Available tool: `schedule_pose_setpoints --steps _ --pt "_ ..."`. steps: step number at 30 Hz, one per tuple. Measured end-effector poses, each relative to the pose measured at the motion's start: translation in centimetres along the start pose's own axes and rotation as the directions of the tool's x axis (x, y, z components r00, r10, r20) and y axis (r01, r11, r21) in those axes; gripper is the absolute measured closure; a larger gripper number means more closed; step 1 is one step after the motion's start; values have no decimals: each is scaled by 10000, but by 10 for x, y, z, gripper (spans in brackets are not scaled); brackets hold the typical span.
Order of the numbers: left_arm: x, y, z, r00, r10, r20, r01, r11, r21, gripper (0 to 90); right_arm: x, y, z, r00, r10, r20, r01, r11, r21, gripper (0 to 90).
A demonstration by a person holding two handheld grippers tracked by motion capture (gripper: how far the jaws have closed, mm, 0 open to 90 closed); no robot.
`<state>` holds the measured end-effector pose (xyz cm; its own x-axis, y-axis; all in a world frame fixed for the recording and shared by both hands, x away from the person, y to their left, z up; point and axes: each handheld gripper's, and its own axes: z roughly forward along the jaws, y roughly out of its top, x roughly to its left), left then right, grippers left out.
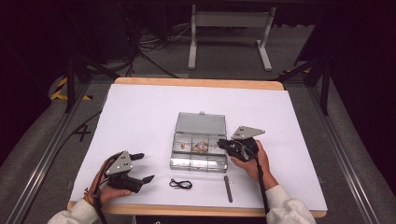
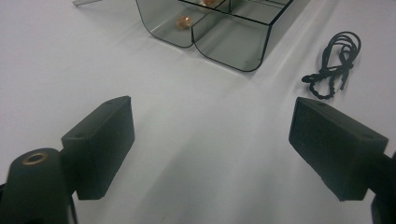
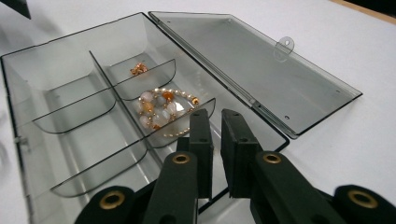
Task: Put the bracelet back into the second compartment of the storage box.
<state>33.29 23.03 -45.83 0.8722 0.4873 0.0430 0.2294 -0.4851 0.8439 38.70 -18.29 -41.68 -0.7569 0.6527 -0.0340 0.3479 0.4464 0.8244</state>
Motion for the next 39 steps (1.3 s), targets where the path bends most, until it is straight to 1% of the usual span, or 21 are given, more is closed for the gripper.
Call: schedule_pose_setpoints --steps 5,6,9,10,11,13,14,15,16,17,18,20,21,25,28,31,35,37,39 --pt "0 0 0 10000 -3 -5 3 10000 4 151 5 1 -21 9995 -316 60 317 9992 -244 824" --pt "0 0 0 10000 3 -6 -3 10000 6 151 7 1 -28 9991 -411 111 414 9987 -298 822" --pt "0 0 0 10000 23 -3 -23 10000 10 151 10 -2 -40 9990 -429 84 432 9982 -408 818" --pt "0 0 0 10000 23 -3 -23 10000 10 151 10 -2 -40 9990 -429 84 432 9982 -408 818" --pt "0 0 0 10000 22 -4 -22 10000 7 151 10 -3 -44 9990 -442 84 445 9980 -457 817" --pt "0 0 0 10000 37 -17 -37 10000 -1 151 13 -8 -53 9989 -475 38 476 9977 -488 813" --pt "0 0 -1 9999 124 -55 -124 9999 5 151 15 -11 -57 9988 -481 11 481 9977 -483 811" --pt "0 0 0 9999 122 -59 -122 9999 12 151 18 -16 -63 9984 -572 -21 570 9975 -428 807" --pt "0 0 0 9999 122 -59 -122 9999 12 151 18 -16 -63 9984 -572 -21 570 9975 -428 807" --pt "0 0 0 10000 30 11 -30 10000 13 151 20 -19 -67 9979 -642 -29 641 9971 -400 805" --pt "0 0 0 10000 33 1 -33 10000 22 151 21 -22 -71 9977 -677 -43 675 9970 -391 803" --pt "0 0 0 10000 38 -16 -38 10000 38 151 23 -28 -77 9982 -596 -118 591 9974 -402 802" --pt "0 0 0 9999 95 -41 -95 9999 63 151 26 -35 -82 9982 -578 -172 572 9978 -327 800" --pt "0 0 0 9999 123 -45 -123 9999 79 151 30 -45 -84 9979 -592 -273 589 9982 -97 800" --pt "0 0 0 9999 109 -36 -109 9999 57 151 32 -54 -85 9981 -405 -469 407 9992 15 795" --pt "-1 0 0 9999 134 -47 -133 9999 52 151 37 -64 -83 9968 -478 -639 495 9984 256 788" --pt "-1 0 0 9999 144 -47 -143 9999 85 151 39 -68 -80 9957 -440 -813 469 9983 344 781" --pt "-1 0 0 9998 176 -33 -176 9998 88 150 41 -70 -75 9948 -451 -911 504 9971 569 776" --pt "-1 0 0 9998 192 -24 -192 9998 92 150 42 -71 -73 9942 -426 -984 487 9970 607 775"
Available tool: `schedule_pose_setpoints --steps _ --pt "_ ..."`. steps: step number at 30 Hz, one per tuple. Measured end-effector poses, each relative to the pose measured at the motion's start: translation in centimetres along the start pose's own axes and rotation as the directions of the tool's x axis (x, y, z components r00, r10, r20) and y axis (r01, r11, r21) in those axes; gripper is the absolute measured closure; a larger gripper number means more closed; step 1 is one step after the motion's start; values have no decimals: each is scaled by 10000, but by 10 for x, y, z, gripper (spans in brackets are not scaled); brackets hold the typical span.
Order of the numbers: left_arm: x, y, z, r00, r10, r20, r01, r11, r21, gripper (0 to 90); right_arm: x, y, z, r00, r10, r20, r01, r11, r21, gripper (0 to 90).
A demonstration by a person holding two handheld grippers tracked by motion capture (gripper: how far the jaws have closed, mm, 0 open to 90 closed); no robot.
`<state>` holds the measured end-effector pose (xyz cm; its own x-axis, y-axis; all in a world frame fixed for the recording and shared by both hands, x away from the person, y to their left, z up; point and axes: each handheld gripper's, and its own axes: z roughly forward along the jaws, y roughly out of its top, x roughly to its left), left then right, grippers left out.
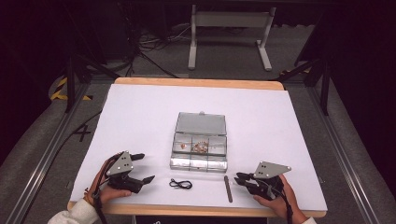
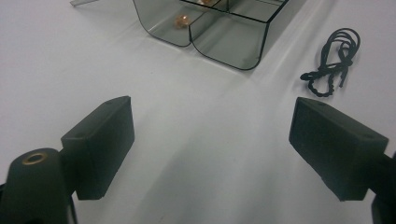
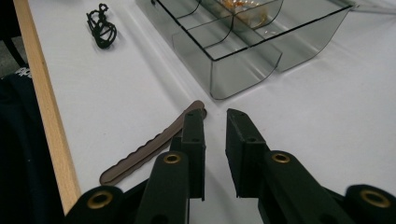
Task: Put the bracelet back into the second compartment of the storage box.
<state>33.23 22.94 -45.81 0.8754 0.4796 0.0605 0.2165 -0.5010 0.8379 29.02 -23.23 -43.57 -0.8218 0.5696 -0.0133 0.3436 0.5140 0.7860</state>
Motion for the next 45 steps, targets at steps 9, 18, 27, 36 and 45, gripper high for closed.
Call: schedule_pose_setpoints --steps 9,18,27,36,45 --pt "0 0 0 10000 64 4 -64 10000 41 150 5 -2 12 9997 -134 -190 142 9990 415 764" --pt "0 0 1 10000 33 -7 -33 10000 71 149 1 -3 18 10000 1 -25 0 9984 557 809" --pt "0 0 1 10000 74 -12 -74 10000 58 149 0 -2 17 10000 -84 -33 86 9982 587 854" --pt "-1 0 1 10000 44 5 -44 10000 62 149 -1 3 8 9999 -121 63 120 9997 219 854" --pt "0 1 1 10000 50 -11 -50 9999 122 149 -5 11 -3 9994 -181 309 195 9988 -458 854"
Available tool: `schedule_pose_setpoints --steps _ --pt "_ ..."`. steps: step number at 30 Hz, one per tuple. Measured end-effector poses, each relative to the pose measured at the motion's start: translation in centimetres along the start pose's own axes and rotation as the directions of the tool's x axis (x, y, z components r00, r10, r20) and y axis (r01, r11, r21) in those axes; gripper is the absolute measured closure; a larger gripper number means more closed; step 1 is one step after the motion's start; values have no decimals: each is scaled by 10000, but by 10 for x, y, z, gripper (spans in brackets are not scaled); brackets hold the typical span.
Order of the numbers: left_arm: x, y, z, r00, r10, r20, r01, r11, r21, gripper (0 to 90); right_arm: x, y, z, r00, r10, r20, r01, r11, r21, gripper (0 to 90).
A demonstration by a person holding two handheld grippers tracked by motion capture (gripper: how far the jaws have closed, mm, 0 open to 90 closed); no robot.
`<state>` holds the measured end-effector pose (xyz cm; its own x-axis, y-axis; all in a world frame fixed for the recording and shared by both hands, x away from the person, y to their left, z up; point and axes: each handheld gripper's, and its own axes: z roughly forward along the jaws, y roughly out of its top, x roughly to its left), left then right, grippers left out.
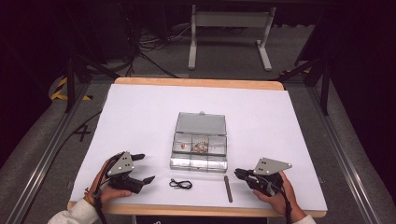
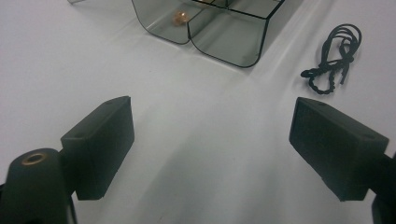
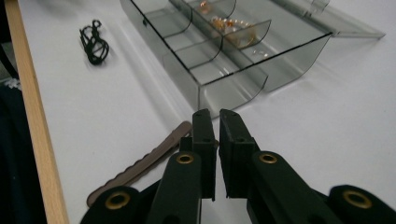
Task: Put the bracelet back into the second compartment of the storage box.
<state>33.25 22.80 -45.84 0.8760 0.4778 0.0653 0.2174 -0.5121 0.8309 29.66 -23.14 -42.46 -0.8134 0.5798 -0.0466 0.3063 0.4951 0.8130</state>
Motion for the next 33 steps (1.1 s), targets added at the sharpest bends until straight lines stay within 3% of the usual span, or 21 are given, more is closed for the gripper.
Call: schedule_pose_setpoints --steps 17,33 --pt "0 0 0 10000 -36 -14 36 10000 39 149 -11 24 -1 9991 -124 406 152 9974 -700 855" --pt "1 0 0 9999 -113 25 113 9999 -33 149 -24 57 32 9986 -242 473 285 9954 -918 855"
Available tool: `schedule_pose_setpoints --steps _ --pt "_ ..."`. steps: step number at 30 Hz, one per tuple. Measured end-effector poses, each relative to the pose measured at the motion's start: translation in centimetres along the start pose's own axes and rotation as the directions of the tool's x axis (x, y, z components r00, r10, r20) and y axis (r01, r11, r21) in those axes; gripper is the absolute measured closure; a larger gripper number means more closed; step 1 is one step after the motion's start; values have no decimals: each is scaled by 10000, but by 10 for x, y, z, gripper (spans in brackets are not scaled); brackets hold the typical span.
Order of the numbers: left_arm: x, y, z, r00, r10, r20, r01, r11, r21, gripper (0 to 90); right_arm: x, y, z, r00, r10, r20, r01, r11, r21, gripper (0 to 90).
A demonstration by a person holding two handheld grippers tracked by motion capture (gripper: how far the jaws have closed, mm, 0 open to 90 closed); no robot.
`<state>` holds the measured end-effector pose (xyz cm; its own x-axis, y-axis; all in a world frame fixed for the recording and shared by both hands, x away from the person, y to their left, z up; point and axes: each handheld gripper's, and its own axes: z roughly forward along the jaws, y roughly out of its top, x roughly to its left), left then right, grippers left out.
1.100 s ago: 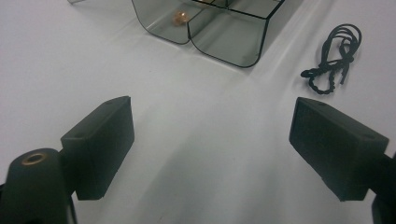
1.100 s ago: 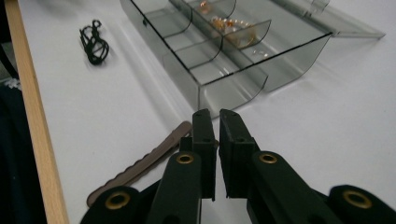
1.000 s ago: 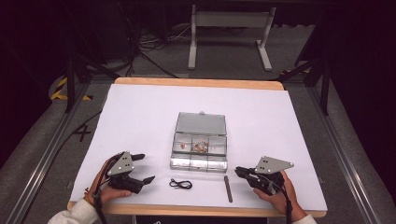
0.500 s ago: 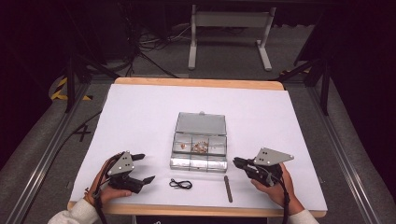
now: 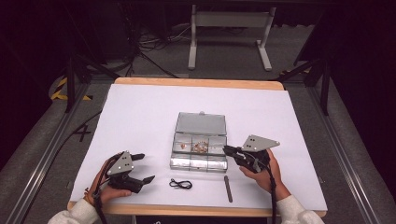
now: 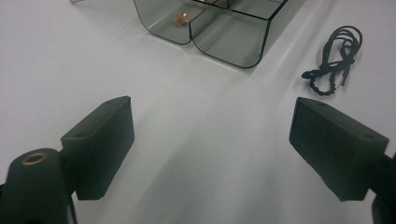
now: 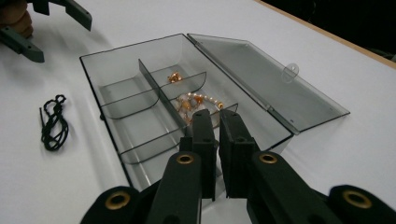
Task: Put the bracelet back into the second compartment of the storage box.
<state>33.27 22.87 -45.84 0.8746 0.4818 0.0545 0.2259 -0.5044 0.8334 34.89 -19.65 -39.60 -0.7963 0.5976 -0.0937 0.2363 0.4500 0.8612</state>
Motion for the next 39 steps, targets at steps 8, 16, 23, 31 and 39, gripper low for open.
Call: schedule_pose_setpoints --steps 8,16,23,31,39 --pt "0 0 0 10000 22 0 -22 10000 -59 149 -5 7 19 10000 90 3 -90 9999 77 855" --pt "0 0 -1 10000 65 -9 -65 10000 -64 150 -7 8 32 9999 141 -32 -140 9995 285 855" --pt "0 0 -1 10000 80 -5 -80 9999 -65 149 -8 7 41 9999 156 22 -157 9990 423 855" --pt "0 0 -1 10000 90 15 -90 9999 -68 149 -10 6 51 9998 181 108 -188 9972 718 854" --pt "0 0 -1 10000 95 8 -95 9999 -82 148 -10 3 61 9996 161 217 -184 9940 1081 854"
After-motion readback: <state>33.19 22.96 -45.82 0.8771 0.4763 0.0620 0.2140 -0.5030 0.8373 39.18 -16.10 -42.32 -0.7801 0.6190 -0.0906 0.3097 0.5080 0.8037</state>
